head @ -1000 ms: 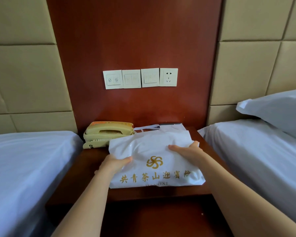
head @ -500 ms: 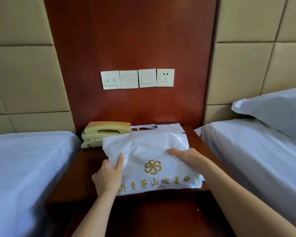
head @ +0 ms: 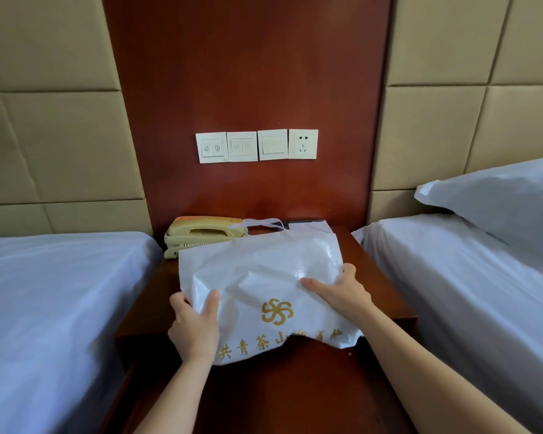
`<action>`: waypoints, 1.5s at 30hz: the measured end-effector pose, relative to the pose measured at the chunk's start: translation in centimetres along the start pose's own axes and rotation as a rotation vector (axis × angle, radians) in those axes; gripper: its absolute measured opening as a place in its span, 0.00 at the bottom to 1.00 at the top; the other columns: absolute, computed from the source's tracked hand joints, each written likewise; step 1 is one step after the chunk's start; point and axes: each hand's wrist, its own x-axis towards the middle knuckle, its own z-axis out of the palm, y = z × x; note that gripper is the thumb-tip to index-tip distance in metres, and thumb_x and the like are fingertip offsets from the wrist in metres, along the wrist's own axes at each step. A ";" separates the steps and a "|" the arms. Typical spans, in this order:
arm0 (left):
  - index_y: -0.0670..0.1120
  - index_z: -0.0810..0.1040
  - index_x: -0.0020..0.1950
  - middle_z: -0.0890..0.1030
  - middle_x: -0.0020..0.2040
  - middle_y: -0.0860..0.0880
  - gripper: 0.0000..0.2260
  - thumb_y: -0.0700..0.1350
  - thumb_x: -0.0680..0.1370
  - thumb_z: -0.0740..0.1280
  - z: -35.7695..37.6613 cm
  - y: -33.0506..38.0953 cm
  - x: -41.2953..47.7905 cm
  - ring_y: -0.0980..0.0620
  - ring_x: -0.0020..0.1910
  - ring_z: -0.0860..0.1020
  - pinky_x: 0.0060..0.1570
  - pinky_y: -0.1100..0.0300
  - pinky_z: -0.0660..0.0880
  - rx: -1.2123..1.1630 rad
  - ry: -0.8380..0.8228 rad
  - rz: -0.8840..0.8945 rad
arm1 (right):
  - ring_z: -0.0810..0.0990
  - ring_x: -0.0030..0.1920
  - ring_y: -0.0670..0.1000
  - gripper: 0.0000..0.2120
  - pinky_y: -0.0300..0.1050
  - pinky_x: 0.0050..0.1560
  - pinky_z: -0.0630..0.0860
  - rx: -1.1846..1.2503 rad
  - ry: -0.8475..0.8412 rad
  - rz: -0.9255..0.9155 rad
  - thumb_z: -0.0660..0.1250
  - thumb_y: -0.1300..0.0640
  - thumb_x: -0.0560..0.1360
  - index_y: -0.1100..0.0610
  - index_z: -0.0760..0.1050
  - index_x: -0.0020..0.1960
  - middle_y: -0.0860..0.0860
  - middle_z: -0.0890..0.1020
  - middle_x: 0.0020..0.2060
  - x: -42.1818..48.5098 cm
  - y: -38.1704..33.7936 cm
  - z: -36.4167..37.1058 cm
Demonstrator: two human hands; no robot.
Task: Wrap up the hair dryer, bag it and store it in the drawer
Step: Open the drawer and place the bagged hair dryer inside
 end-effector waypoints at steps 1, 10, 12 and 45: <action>0.38 0.68 0.56 0.79 0.53 0.35 0.19 0.49 0.75 0.68 -0.5 0.2 -0.1 0.33 0.52 0.77 0.51 0.45 0.71 -0.018 -0.008 -0.003 | 0.74 0.59 0.58 0.48 0.49 0.55 0.71 0.015 -0.018 -0.009 0.69 0.30 0.61 0.52 0.53 0.69 0.52 0.73 0.59 -0.5 0.0 0.0; 0.42 0.68 0.63 0.76 0.59 0.42 0.20 0.47 0.75 0.69 -6.5 1.4 -1.9 0.43 0.54 0.75 0.48 0.55 0.69 -0.183 -0.118 -0.013 | 0.73 0.52 0.51 0.35 0.46 0.52 0.71 0.134 0.133 -0.112 0.70 0.38 0.67 0.53 0.63 0.67 0.52 0.76 0.58 -5.2 1.8 -0.8; 0.44 0.66 0.65 0.75 0.58 0.45 0.21 0.45 0.75 0.69 -8.3 1.8 -2.9 0.47 0.52 0.74 0.47 0.57 0.68 -0.220 -0.142 0.024 | 0.71 0.52 0.50 0.33 0.45 0.51 0.70 0.196 0.149 -0.178 0.72 0.43 0.69 0.53 0.64 0.68 0.53 0.75 0.60 -6.5 2.2 -1.7; 0.57 0.69 0.69 0.78 0.62 0.46 0.18 0.56 0.79 0.59 -5.7 -4.0 -4.7 0.41 0.60 0.76 0.54 0.53 0.72 0.682 -0.458 0.176 | 0.73 0.64 0.58 0.22 0.48 0.60 0.71 -0.341 -0.094 -0.149 0.62 0.51 0.76 0.47 0.68 0.70 0.53 0.75 0.65 -7.6 9.2 -0.3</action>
